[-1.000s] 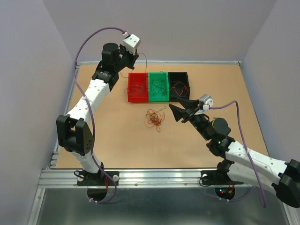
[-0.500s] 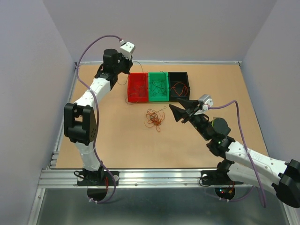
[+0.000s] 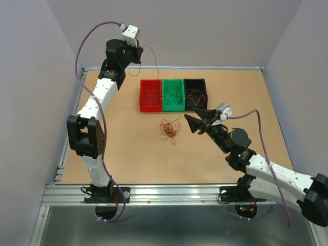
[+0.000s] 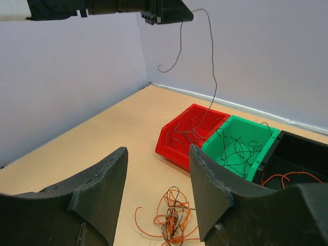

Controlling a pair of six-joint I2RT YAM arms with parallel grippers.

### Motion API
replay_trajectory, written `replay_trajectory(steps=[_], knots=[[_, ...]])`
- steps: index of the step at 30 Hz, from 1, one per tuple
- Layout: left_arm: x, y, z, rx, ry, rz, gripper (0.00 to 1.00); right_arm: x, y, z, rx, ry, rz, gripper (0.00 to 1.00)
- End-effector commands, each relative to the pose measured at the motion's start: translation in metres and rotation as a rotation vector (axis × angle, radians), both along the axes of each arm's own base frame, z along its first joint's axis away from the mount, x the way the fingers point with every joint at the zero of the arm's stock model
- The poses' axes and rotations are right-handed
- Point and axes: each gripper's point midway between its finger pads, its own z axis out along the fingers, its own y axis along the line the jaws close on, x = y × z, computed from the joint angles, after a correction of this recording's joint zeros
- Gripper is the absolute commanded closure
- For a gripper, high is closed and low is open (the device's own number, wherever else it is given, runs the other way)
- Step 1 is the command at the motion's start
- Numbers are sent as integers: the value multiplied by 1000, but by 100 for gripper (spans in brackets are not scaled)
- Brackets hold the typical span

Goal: Untangle the cables

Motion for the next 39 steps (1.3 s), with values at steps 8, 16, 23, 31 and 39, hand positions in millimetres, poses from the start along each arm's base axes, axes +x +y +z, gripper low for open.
replay_trajectory(steps=[8, 16, 23, 31, 39], knots=[[3, 11, 17, -53, -110, 81, 100, 1, -2, 5, 14, -14, -10, 44], [-2, 10, -46, 6, -28, 71, 100, 1, -1, 4, 12, -12, -3, 44], [-22, 3, -59, 21, -3, 16, 100, 2, 1, 4, 13, -7, -1, 44], [-46, 12, -3, -6, -130, 34, 100, 2, 3, 3, 10, -4, 9, 44], [-49, 18, 79, -31, -263, 67, 100, 5, 6, 1, 0, 1, 8, 44]])
